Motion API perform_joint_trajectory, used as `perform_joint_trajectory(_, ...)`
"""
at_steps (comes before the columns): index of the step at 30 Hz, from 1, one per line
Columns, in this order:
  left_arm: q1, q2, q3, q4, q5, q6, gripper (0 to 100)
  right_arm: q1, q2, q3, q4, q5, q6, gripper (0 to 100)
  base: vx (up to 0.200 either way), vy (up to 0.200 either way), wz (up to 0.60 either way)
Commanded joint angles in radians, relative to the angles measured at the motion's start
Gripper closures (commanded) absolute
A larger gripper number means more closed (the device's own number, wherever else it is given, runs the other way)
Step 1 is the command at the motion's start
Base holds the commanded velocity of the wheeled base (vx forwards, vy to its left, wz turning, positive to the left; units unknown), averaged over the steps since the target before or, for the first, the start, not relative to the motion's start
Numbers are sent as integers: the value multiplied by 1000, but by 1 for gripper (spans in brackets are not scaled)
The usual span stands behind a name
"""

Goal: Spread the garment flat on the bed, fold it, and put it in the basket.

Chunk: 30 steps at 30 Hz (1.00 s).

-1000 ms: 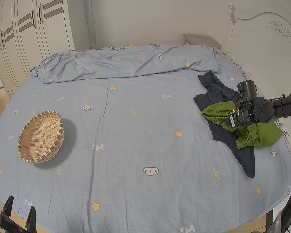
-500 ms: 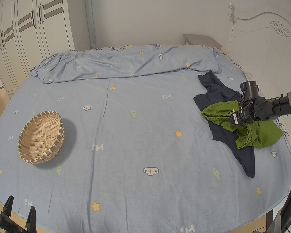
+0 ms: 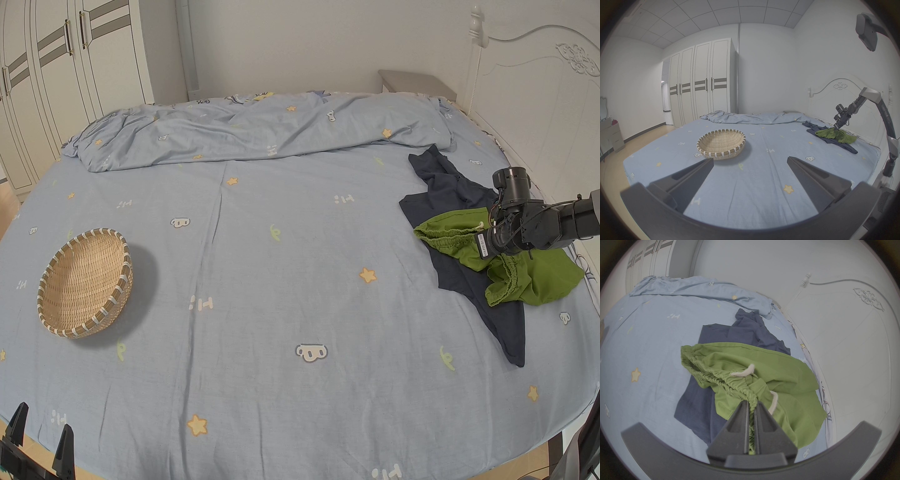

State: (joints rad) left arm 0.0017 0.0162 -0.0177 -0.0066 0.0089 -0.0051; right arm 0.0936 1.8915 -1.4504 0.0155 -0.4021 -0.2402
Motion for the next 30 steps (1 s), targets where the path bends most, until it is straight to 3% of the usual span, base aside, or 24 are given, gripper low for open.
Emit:
perform_joint_trajectory(1,0,-16,18,0,0,-1,0,9,-14,4,0,2,-1,100,0,0,0)
perform_joint_trajectory(6,0,-16,18,-1,0,1,0,24,-22,7,9,2,13,100,0,0,0)
perform_joint_trajectory(11,0,-16,18,0,0,-1,0,95,-75,10,80,3,87,100,0,0,0)
perform_joint_trajectory(16,0,-16,18,-1,0,1,0,278,-91,-47,196,14,277,100,0,0,0)
perform_joint_trajectory(17,0,-16,18,0,0,-1,0,282,-91,-48,199,14,280,100,0,0,0)
perform_joint_trajectory(24,0,-16,18,-1,0,1,0,512,-89,-226,388,20,415,100,0,0,0)
perform_joint_trajectory(26,0,-16,18,-1,0,1,0,532,-89,-254,405,23,432,100,0,0,0)
perform_joint_trajectory(27,0,-16,18,-1,0,1,0,603,-81,-344,460,39,483,100,0,0,0)
perform_joint_trajectory(30,0,-16,18,0,0,1,0,678,-72,-432,518,66,545,100,0,0,0)
